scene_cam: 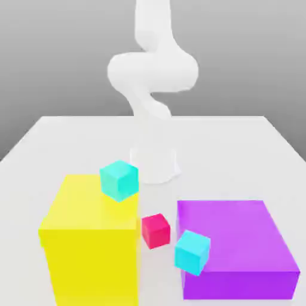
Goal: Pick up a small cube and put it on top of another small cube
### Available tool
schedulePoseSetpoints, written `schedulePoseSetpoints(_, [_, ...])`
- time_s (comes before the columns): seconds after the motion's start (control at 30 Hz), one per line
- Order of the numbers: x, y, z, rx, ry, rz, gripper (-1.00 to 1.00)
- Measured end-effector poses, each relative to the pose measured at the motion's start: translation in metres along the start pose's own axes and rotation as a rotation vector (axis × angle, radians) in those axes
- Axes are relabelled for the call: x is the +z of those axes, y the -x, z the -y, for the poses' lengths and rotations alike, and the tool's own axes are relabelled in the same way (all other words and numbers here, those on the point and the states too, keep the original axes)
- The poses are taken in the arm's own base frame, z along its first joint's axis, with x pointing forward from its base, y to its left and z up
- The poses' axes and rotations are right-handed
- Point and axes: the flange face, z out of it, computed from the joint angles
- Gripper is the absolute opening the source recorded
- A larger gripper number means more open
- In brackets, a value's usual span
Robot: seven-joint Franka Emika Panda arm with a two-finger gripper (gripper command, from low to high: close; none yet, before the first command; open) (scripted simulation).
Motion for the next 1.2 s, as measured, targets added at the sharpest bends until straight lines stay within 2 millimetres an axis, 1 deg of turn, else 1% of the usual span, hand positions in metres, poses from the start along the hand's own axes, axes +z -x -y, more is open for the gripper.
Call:
schedulePoseSetpoints(0.07, [0.051, -0.011, -0.023, 0.120, 0.085, 0.007, 0.00])
schedulePoseSetpoints(0.17, [0.117, -0.023, -0.067, 0.294, 0.201, 0.014, 0.00])
schedulePoseSetpoints(0.27, [0.175, -0.029, -0.121, 0.470, 0.312, 0.017, 0.00])
schedulePoseSetpoints(0.37, [0.223, -0.027, -0.183, 0.649, 0.419, 0.017, 0.00])
schedulePoseSetpoints(0.47, [0.261, -0.017, -0.248, 0.831, 0.523, 0.017, 0.00])
schedulePoseSetpoints(0.53, [0.282, -0.004, -0.291, 0.954, 0.590, 0.016, 0.00])
schedulePoseSetpoints(0.6, [0.296, 0.008, -0.341, 1.095, 0.659, 0.008, 0.00])
schedulePoseSetpoints(0.67, [0.308, 0.029, -0.382, 1.221, 0.724, 0.006, 0.00])
schedulePoseSetpoints(0.7, [0.314, 0.040, -0.397, 1.268, 0.749, 0.008, 0.00])
schedulePoseSetpoints(0.77, [0.329, 0.053, -0.412, 1.298, 0.768, 0.011, 0.00])
schedulePoseSetpoints(0.9, [0.359, 0.072, -0.434, 1.307, 0.775, 0.011, 0.00])
schedulePoseSetpoints(0.93, [0.365, 0.076, -0.438, 1.307, 0.775, 0.011, -1.00])
schedulePoseSetpoints(1.1, [0.365, 0.076, -0.438, 1.307, 0.773, 0.009, -1.00])
schedulePoseSetpoints(1.13, [0.367, 0.078, -0.440, 1.307, 0.774, 0.009, -1.00])
schedulePoseSetpoints(1.2, [0.361, 0.074, -0.435, 1.308, 0.774, 0.010, -1.00])
